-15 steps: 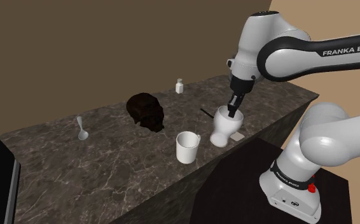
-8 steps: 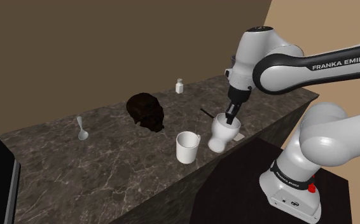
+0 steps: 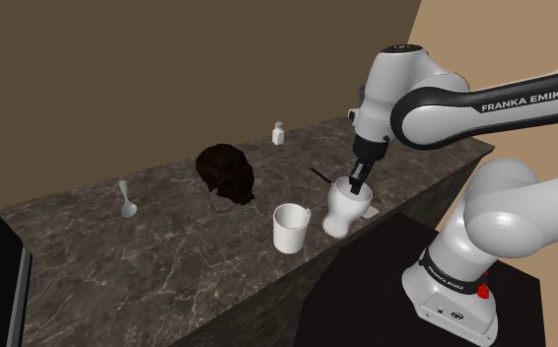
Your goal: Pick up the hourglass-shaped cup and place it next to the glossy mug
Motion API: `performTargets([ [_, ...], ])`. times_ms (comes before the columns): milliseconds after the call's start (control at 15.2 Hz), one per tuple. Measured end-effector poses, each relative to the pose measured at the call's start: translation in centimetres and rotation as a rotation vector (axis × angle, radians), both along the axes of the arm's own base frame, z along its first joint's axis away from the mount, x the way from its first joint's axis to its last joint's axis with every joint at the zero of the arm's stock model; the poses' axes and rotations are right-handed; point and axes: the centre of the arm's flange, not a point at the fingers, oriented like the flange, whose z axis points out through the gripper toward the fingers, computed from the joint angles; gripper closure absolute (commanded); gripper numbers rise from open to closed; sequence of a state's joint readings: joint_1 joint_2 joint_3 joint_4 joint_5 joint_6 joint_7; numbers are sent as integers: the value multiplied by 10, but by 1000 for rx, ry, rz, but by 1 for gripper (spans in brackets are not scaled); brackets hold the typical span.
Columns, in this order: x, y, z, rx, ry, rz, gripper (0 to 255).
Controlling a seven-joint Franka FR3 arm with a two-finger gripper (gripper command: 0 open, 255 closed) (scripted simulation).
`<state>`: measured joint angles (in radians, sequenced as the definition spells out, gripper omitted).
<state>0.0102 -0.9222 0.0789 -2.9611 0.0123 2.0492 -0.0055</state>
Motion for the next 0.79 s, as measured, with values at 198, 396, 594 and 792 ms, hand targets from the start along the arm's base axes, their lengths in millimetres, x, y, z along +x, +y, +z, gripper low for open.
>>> performTargets([
  [198,0,0,0,0,0,0,0],
  [396,0,0,0,0,-1,0,0],
  [594,-1,2,29,0,-3,0,0],
  [792,0,3,48,0,-1,0,0],
])
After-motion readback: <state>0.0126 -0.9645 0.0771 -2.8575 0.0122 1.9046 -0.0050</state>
